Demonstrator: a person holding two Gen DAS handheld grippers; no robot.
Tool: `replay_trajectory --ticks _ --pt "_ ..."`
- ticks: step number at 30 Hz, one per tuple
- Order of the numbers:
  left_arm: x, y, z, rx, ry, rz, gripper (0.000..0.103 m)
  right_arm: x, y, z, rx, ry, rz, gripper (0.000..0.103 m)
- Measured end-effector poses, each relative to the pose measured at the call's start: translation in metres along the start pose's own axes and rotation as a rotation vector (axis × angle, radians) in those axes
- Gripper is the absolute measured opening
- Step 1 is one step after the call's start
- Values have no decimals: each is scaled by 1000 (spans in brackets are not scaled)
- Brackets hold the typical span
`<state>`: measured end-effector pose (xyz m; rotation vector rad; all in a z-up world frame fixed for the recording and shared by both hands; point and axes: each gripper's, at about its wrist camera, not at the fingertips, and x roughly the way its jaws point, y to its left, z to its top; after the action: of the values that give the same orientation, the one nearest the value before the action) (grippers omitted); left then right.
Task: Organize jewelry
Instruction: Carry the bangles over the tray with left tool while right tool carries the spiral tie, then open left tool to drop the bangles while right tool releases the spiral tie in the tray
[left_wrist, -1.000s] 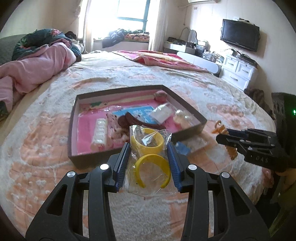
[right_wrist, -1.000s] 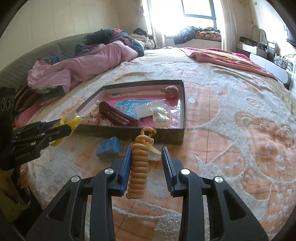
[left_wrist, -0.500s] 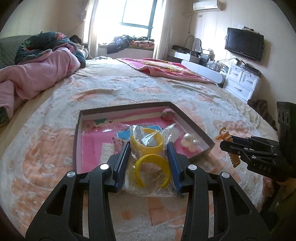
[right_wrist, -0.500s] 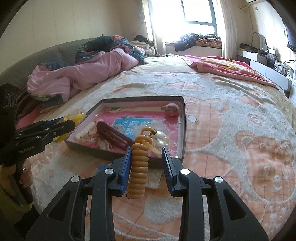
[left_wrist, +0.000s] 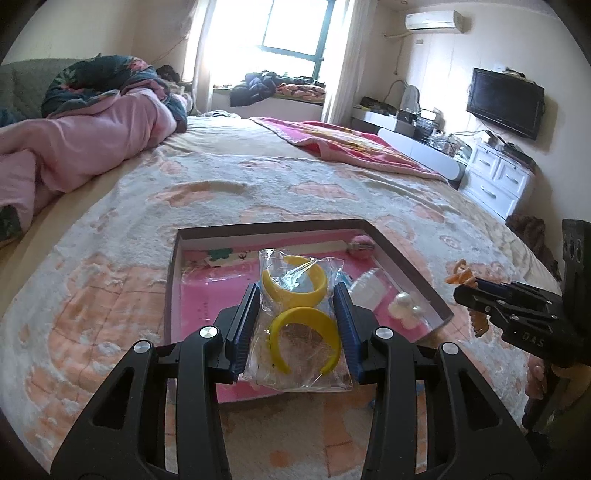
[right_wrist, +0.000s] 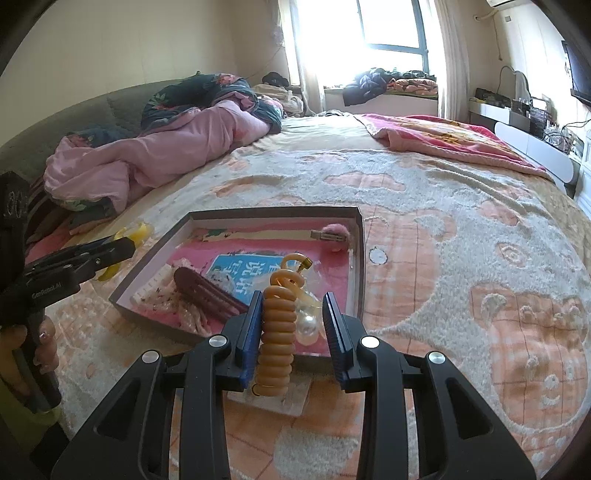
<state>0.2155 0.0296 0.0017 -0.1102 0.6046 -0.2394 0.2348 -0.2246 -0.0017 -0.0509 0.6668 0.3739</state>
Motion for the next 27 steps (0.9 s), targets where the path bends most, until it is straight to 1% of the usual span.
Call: replay_trajectory --ticks 10,16,21,22,25,26,27 --pt "16 22 2 -29 15 47 33 25 -6 13 -9 9 -14 31" --pt "33 35 -6 -48 57 78 33 53 -9 10 -18 58 -29 31" --pt "37 41 -13 -55 71 96 33 74 -10 4 -37 92 -48 31" --pt "37 42 -13 -55 71 96 33 76 -10 4 -38 93 -46 33" --pt "37 41 -14 -46 69 101 39 78 -10 3 -31 90 -37 35" --pt "36 41 -14 -44 65 102 45 76 -11 3 -31 87 -33 37" --pt "34 40 -14 -44 61 98 46 75 -11 3 -29 81 -31 40"
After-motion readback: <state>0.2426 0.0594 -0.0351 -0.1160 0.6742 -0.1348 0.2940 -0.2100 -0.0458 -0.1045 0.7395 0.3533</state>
